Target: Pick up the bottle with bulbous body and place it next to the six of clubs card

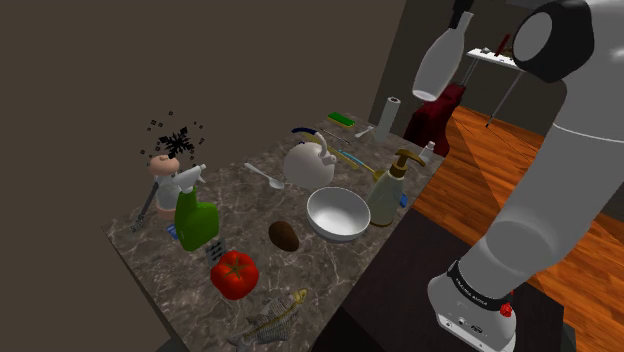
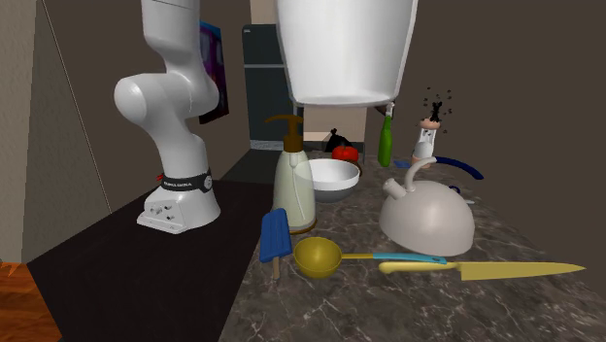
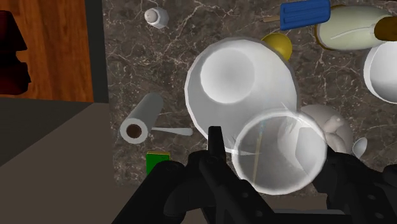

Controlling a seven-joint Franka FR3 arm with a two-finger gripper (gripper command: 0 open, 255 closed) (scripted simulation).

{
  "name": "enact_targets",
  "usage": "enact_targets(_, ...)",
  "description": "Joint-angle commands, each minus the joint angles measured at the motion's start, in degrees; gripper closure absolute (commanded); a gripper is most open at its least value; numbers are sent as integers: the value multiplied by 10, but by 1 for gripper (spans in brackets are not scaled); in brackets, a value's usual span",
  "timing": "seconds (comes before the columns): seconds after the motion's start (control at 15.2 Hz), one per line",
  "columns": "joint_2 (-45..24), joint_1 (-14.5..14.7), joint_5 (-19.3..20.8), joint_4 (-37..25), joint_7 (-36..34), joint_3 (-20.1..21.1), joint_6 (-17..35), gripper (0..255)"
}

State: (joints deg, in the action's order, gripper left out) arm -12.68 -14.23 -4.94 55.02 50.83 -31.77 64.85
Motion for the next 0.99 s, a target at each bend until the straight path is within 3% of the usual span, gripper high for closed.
enact_targets(0.0, 44, 35, 26, 60, -29, 9, 21, 255)
enact_targets(0.33, 156, 106, 82, 208, -128, 58, 68, 255)
enact_targets(0.92, 272, 163, 104, 368, -285, 155, 110, 255)
